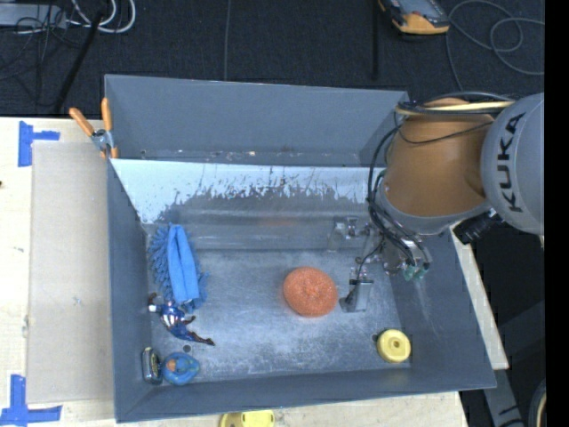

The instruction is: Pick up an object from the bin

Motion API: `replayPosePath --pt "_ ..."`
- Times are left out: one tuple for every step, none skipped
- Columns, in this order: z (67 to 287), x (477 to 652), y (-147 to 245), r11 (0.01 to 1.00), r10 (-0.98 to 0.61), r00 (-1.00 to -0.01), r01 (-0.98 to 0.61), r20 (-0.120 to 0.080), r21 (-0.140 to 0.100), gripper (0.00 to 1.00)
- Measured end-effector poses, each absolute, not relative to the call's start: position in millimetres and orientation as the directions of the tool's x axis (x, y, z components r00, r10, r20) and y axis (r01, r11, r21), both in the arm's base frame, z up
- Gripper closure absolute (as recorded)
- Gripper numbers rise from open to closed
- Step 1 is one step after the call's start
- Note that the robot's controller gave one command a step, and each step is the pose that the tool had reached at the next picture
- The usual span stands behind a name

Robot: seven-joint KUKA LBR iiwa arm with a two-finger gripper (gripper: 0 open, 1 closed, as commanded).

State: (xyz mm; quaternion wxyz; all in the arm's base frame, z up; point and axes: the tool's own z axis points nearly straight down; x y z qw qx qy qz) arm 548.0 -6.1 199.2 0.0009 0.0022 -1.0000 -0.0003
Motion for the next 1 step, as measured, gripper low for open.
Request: replayPosePath --pt "168.2 536.6 6.2 0.997 0.082 -0.997 0.082 -0.007 0.000 0.00"
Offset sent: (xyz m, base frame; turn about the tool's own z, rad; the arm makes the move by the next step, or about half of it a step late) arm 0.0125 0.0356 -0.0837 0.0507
